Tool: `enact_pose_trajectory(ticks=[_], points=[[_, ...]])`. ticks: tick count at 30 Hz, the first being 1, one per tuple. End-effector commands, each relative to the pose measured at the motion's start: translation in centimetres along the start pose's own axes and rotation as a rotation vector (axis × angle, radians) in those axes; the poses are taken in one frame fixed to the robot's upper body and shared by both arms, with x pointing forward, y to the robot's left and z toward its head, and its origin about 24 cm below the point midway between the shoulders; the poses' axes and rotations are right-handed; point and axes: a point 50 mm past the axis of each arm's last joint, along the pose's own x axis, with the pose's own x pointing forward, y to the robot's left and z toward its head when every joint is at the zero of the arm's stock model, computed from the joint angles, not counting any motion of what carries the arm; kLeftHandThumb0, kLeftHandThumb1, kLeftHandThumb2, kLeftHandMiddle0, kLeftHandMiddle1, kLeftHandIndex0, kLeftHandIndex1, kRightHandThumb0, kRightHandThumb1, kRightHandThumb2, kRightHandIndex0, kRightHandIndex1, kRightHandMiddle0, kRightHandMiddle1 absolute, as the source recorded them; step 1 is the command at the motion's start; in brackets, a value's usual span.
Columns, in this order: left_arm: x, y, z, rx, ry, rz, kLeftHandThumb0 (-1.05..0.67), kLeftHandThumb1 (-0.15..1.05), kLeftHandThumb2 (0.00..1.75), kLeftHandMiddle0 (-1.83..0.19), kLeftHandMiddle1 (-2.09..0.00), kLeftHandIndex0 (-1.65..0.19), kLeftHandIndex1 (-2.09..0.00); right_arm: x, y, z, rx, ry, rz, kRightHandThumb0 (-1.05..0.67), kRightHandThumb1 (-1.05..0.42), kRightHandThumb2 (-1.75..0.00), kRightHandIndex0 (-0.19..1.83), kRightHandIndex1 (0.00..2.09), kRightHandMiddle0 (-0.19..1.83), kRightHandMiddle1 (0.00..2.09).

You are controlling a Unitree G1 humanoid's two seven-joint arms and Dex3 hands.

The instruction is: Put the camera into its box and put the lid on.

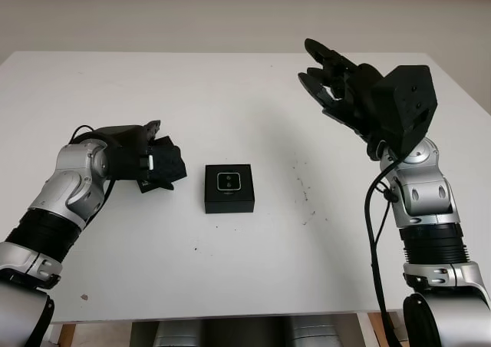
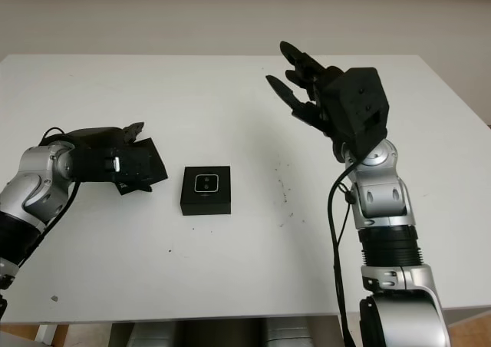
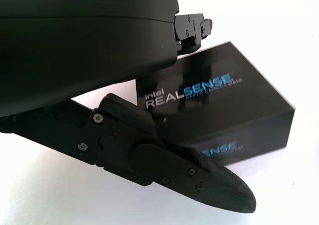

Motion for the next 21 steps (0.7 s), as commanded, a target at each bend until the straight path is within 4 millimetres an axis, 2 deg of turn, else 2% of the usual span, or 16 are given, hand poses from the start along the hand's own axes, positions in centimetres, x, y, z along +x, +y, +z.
enact_pose_trajectory(ticks=[1, 7, 12, 14, 15, 16, 17, 18, 19, 21], points=[[0.2, 0.1, 0.3, 0.014, 0.0, -0.004, -0.98, 0.98, 0.05, 0.02, -0.07, 0.18, -0.05, -0.1, -0.3, 0.4, 0.002, -0.013, -0.009, -0.68, -1.05, -0.34, -0.02, 0.18, 0.07, 0.04], [0.9, -0.6, 0.2, 0.038, 0.016, -0.007, -0.97, 0.99, 0.05, 0.04, -0.06, 0.17, -0.05, -0.2, -0.3, 0.3, -0.019, -0.013, -0.007, -0.69, -1.05, -0.35, 0.0, 0.16, 0.09, 0.06], [1.5, -1.1, 0.1, 0.037, 0.038, 0.0, -0.95, 0.96, 0.05, -0.08, -0.12, 0.1, -0.09, -0.3, -0.4, 0.3, -0.018, -0.014, -0.01, -0.69, -1.05, -0.33, 0.09, 0.19, 0.12, 0.06], [1.8, -1.2, 0.0, 0.036, 0.049, 0.009, -0.94, 0.95, 0.05, 0.11, -0.67, -0.01, -0.13, -0.4, -0.4, 0.2, -0.022, -0.015, -0.008, -0.69, -1.05, -0.33, 0.07, 0.17, 0.12, 0.07], [1.8, -1.3, 0.0, 0.034, 0.053, 0.012, -0.94, 0.95, 0.05, 0.15, -0.86, -0.05, -0.17, -0.4, -0.4, 0.2, -0.026, -0.018, -0.009, -0.7, -1.05, -0.33, 0.07, 0.16, 0.13, 0.07], [1.9, -1.3, 0.0, 0.029, 0.057, 0.017, -0.92, 0.95, 0.05, 0.17, -1.0, 0.06, -0.5, -0.4, -0.4, 0.2, -0.031, -0.019, -0.009, -0.7, -1.05, -0.33, 0.06, 0.16, 0.14, 0.07], [1.9, -1.4, 0.0, 0.021, 0.06, 0.025, -0.91, 0.96, 0.05, 0.18, -1.08, 0.12, -0.75, -0.4, -0.4, 0.2, -0.033, -0.019, -0.008, -0.71, -1.05, -0.33, 0.05, 0.14, 0.14, 0.07], [2.0, -1.5, 0.0, 0.019, 0.052, 0.034, -0.87, 0.96, 0.06, 0.19, -1.12, 0.16, -0.92, -0.4, -0.4, 0.2, -0.033, -0.019, -0.007, -0.71, -1.05, -0.33, 0.04, 0.13, 0.15, 0.07], [2.0, -1.5, 0.0, 0.012, 0.048, 0.044, -0.84, 0.97, 0.06, 0.19, -1.15, 0.17, -0.98, -0.4, -0.3, 0.2, -0.032, -0.018, -0.007, -0.72, -1.05, -0.33, 0.04, 0.13, 0.15, 0.07], [2.0, -1.6, -0.1, -0.022, 0.035, 0.073, -0.78, 0.97, 0.06, 0.09, -0.91, 0.16, -0.8, -0.4, -0.2, 0.2, -0.034, -0.018, -0.009, -0.7, -1.05, -0.32, 0.04, 0.12, 0.16, 0.08]])
